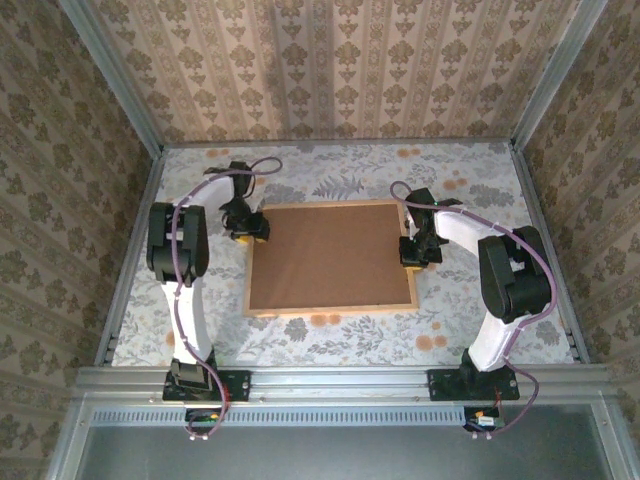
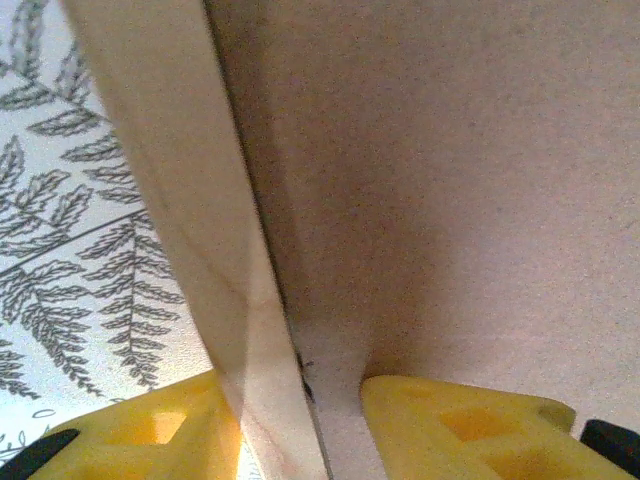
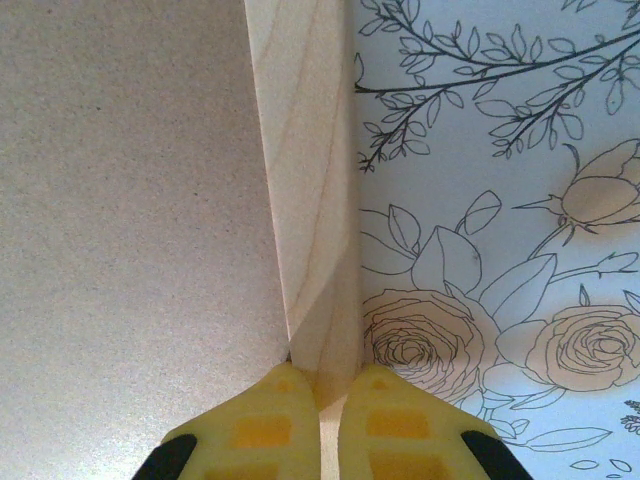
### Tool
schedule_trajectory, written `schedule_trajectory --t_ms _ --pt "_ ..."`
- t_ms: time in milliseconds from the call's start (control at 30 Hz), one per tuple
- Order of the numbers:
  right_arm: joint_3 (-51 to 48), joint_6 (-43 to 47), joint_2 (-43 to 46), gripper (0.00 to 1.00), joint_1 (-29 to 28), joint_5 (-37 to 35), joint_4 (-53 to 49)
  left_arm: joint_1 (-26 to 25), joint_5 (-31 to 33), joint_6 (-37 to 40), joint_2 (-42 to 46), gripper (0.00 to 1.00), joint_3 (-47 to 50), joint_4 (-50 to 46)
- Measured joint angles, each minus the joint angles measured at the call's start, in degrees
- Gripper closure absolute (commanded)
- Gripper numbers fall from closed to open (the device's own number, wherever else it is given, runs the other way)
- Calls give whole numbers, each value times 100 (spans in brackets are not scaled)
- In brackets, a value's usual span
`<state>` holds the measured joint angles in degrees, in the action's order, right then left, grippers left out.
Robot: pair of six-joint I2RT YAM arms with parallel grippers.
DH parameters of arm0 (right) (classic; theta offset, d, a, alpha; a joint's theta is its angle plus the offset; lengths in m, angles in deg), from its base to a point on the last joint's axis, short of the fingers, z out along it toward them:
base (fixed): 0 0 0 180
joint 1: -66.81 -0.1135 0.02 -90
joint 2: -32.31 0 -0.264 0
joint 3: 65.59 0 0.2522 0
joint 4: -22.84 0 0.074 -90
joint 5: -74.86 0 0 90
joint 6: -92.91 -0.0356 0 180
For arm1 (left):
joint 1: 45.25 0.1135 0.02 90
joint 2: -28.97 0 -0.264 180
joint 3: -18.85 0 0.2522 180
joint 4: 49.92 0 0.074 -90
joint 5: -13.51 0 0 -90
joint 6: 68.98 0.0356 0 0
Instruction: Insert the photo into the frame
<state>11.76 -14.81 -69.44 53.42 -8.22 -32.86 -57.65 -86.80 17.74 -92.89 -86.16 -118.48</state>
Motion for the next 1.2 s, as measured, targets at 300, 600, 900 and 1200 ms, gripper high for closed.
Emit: schedule_trajectory --t_ms 300,600,900,1200 --pt "0 0 0 97 0 0 0 -15 42 28 -107 51 -201 -210" --pt "0 -22 0 98 4 24 17 -111 164 -140 715 40 411 352" --pt "-11 -87 7 100 66 289 208 -1683 295 481 3241 40 1919 1456" --pt "-11 -352 286 100 146 708 203 -3930 -96 1694 3598 38 2940 2946"
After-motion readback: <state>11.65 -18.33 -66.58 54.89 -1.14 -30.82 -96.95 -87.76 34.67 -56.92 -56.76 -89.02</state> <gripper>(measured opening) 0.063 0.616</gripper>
